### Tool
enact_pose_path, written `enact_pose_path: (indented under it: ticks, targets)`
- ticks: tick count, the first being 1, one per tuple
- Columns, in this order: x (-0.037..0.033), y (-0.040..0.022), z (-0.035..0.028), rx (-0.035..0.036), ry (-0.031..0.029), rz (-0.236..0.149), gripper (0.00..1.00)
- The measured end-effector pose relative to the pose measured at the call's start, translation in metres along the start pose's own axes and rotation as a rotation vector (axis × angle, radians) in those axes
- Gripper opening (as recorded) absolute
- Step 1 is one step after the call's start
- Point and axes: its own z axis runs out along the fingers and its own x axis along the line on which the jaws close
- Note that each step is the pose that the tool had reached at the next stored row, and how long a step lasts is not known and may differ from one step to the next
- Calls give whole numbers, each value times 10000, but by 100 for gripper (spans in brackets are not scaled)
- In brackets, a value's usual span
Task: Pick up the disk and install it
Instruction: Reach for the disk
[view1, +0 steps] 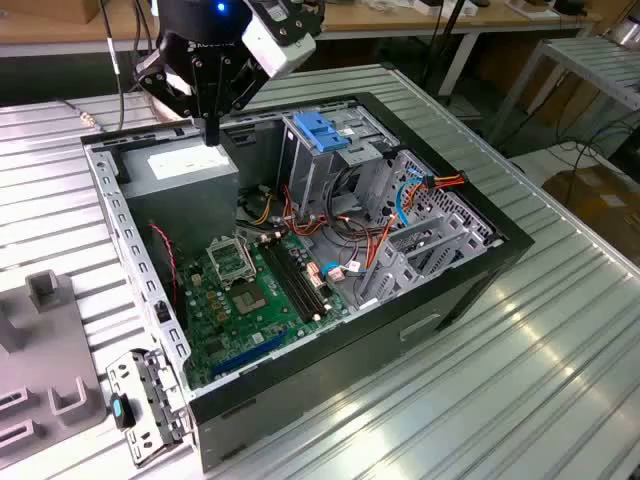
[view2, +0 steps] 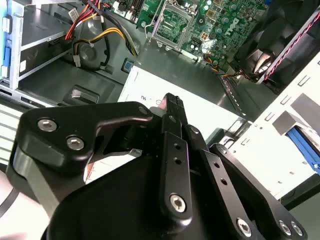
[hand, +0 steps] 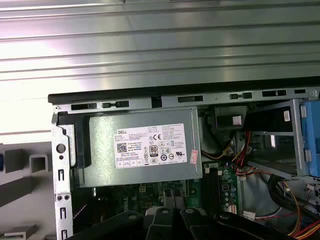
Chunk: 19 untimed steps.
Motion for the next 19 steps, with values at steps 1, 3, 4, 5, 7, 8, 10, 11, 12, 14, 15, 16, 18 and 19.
enact_pose_path:
  ticks: [1, 3, 4, 5, 7, 8, 10, 11, 12, 14, 15, 16, 18, 19]
  targets:
    - [0, 0, 0, 0, 0, 0, 11]
    - [1, 0, 0, 1, 0, -1, 11]
    - [6, 0, -1, 1, 1, 1, 11]
    - [10, -1, 0, 0, 0, 2, 11]
    - [27, -2, -1, 0, 0, 0, 11]
    - [31, -2, -1, 1, 0, -1, 11]
    - [42, -3, -1, 1, 0, -1, 11]
    - [47, -3, -1, 0, 0, 0, 11]
    - [52, -4, -2, 0, 0, -1, 11]
    - [63, -5, -2, 0, 0, 0, 11]
    - [68, -5, -2, 0, 0, 0, 11]
    - [75, -6, -2, 0, 0, 0, 11]
    - [86, -7, -2, 0, 0, 0, 11]
    - [98, -8, -3, 0, 0, 0, 11]
